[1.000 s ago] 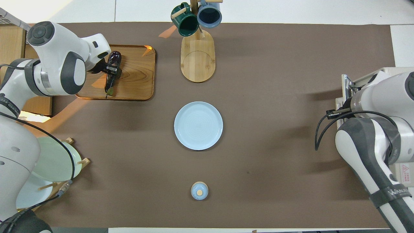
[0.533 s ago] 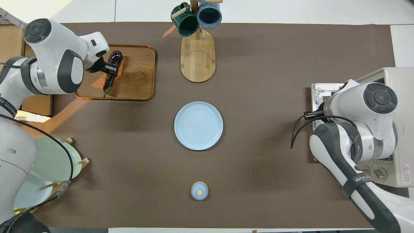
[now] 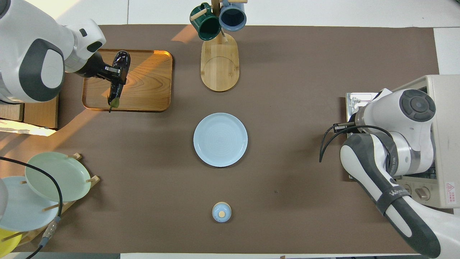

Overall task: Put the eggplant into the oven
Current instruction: 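Grasp the eggplant with the left gripper while the right gripper pulls the oven open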

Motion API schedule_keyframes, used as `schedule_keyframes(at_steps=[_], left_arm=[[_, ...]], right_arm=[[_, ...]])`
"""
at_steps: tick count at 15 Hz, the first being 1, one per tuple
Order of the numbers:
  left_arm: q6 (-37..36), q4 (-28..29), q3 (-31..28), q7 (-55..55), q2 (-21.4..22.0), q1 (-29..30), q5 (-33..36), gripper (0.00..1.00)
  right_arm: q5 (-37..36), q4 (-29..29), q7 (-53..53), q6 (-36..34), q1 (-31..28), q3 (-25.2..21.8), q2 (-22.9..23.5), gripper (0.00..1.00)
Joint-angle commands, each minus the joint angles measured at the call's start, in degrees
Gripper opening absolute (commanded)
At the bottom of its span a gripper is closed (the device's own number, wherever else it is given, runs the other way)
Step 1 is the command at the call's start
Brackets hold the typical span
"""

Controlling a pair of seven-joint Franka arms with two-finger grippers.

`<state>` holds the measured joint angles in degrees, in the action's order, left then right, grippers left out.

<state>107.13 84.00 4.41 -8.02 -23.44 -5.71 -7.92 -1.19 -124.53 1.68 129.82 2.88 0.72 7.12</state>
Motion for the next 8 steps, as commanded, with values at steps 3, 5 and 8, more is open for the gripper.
schedule_keyframes(at_steps=[3, 5, 8], left_arm=[[-5.5, 1.0, -0.6, 8.4, 4.5, -3.1, -1.8, 0.0], [-6.5, 1.0, -0.7, 11.9, 5.4, -4.4, -2.4, 0.0], [-7.4, 1.2, -0.6, 16.7, 6.7, -6.1, -2.7, 0.0]], right_arm=[[2.3, 4.3, 0.4, -5.0, 1.3, 0.1, -0.5, 0.99], [2.3, 4.3, 0.3, -5.2, 2.9, 0.5, -1.7, 1.0], [2.4, 4.7, 0.6, -5.8, 4.7, 0.6, -3.0, 1.0]])
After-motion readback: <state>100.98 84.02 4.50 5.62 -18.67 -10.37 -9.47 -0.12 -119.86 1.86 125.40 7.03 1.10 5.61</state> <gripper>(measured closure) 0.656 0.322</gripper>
